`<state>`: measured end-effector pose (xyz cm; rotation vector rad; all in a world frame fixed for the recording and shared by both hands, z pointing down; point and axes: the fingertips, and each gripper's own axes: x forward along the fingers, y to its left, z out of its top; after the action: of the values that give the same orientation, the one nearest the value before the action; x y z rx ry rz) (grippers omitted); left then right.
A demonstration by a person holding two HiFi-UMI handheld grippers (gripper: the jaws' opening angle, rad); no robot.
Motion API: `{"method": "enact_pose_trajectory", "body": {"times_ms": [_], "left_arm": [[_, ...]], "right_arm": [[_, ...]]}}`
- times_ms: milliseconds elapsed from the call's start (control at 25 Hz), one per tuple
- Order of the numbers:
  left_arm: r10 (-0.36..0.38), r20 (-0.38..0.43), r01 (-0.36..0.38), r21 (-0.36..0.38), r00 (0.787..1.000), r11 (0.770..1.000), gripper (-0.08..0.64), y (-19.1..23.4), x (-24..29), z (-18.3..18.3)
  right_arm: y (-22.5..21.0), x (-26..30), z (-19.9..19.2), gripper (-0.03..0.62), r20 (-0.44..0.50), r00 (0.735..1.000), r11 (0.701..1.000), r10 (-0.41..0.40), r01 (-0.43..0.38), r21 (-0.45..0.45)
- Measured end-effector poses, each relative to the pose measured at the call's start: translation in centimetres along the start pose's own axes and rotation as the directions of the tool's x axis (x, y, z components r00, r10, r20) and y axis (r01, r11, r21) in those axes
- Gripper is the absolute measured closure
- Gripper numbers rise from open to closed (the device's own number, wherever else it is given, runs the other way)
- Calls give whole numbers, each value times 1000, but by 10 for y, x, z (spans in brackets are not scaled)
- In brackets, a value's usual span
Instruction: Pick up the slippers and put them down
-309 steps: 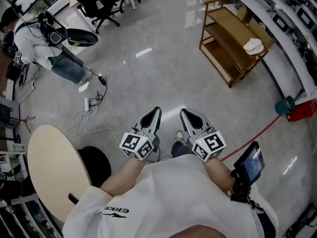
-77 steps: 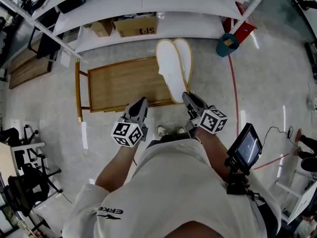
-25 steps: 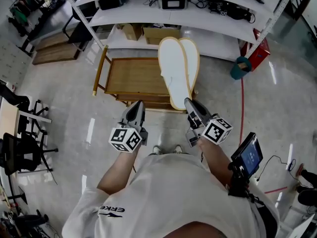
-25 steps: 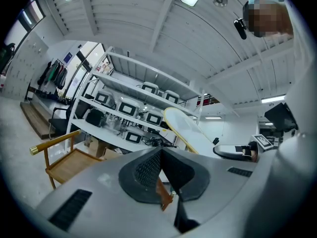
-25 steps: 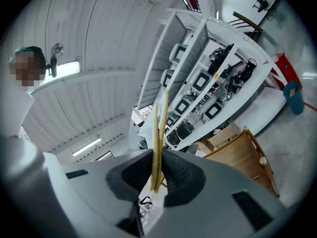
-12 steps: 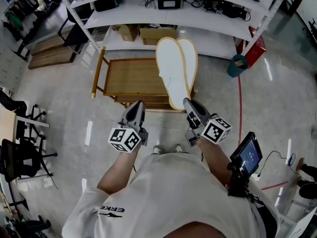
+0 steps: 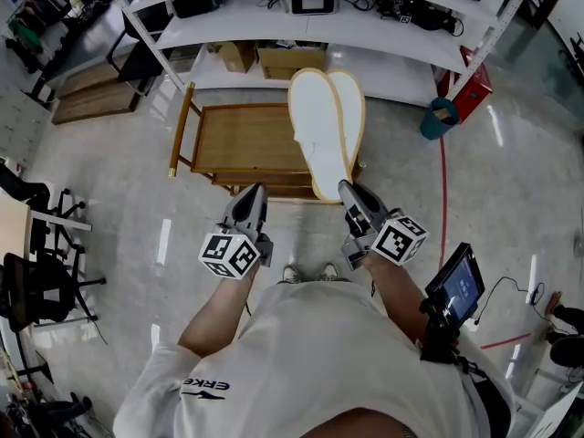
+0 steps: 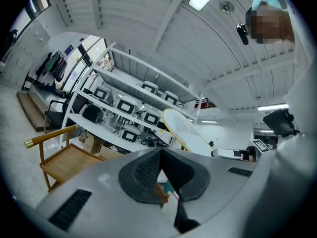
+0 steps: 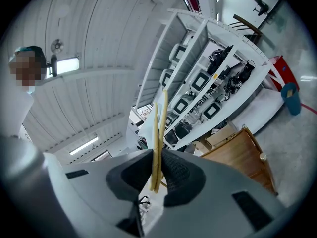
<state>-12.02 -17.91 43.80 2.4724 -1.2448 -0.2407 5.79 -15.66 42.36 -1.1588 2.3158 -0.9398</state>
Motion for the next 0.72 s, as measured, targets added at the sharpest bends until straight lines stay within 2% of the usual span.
{"method": "enact_pose_trajectory", "body": {"times_ms": [160, 360, 720], "left_arm": [[45, 4, -45, 6, 999, 999, 557, 1, -9, 1], [136, 23, -137, 10, 990, 991, 557, 8, -28, 3], [326, 74, -327, -8, 942, 945, 557, 27, -83, 4]], "right_arm": [[2, 6, -6, 537, -44, 998, 999, 35, -34, 13], [7, 25, -17, 537, -112, 986, 992, 121, -117, 38], [26, 60, -54, 537, -252, 933, 966, 257, -242, 89]]}}
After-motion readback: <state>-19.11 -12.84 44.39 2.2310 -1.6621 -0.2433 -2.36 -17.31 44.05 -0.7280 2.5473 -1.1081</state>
